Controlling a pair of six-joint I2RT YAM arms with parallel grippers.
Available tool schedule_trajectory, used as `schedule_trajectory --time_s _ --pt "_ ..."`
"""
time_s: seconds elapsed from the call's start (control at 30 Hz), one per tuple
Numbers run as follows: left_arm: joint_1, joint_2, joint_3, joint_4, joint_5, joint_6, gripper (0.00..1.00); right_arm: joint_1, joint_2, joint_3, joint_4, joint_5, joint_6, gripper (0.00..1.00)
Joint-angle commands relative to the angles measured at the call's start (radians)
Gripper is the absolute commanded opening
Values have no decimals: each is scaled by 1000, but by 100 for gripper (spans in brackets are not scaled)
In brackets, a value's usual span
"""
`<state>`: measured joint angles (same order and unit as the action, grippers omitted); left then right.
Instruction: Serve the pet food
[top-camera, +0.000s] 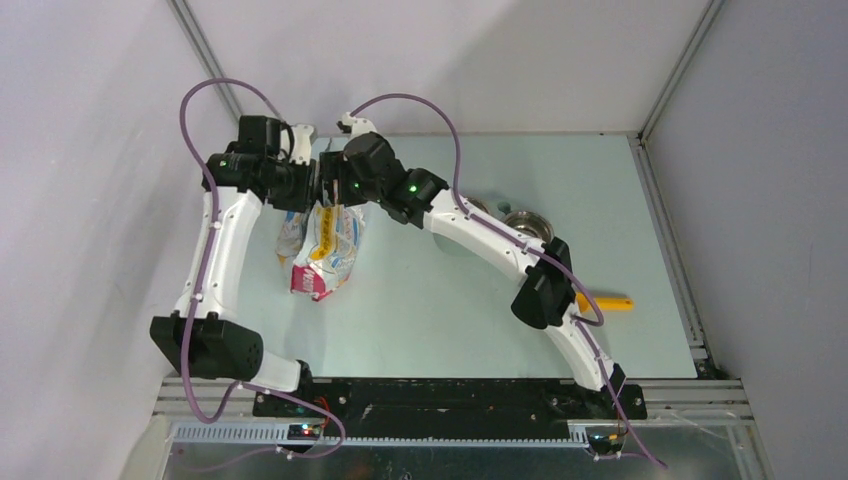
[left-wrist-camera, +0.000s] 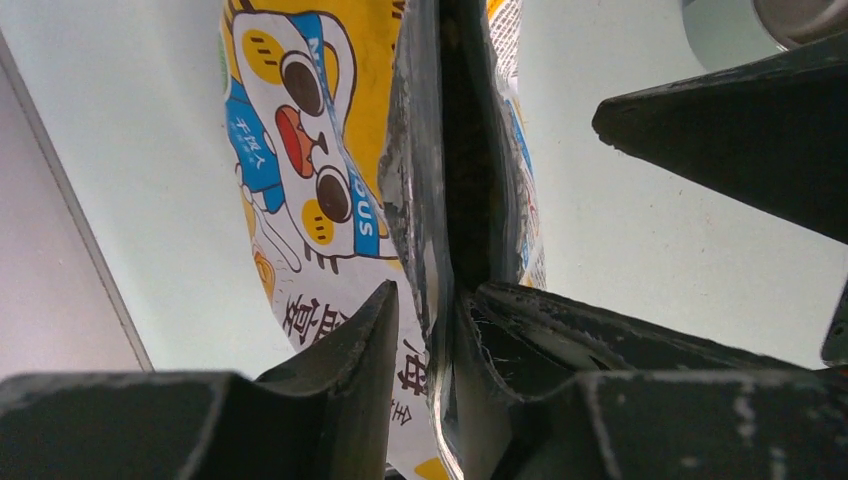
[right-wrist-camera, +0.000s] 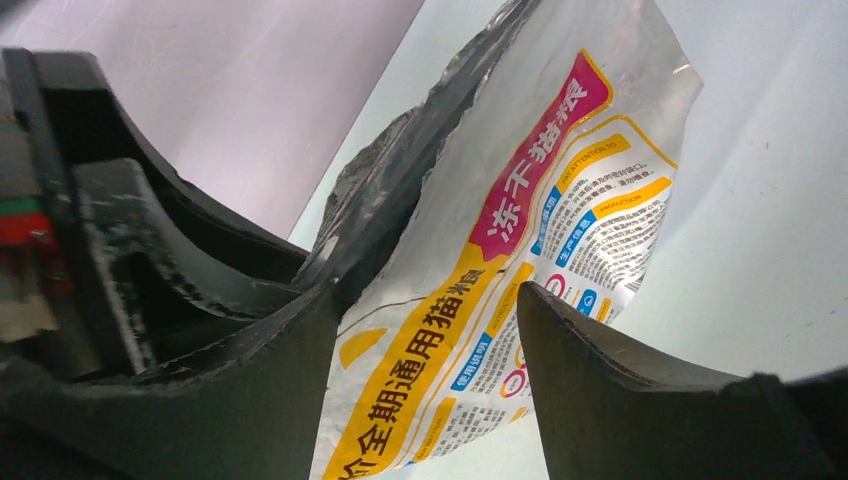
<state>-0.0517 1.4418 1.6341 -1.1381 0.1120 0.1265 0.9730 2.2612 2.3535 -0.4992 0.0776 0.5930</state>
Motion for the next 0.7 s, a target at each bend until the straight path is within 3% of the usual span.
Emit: schedule_trajectory --time_s 0.0,0.27,0.67 --pt "10 -42 -30 22 20 -13 31 10 16 62 9 58 -3 68" --pt "11 -39 -45 34 44 -31 20 6 31 115 8 94 6 65" --pt "11 -41 -35 56 64 -38 14 -17 30 42 -15 93 -25 51"
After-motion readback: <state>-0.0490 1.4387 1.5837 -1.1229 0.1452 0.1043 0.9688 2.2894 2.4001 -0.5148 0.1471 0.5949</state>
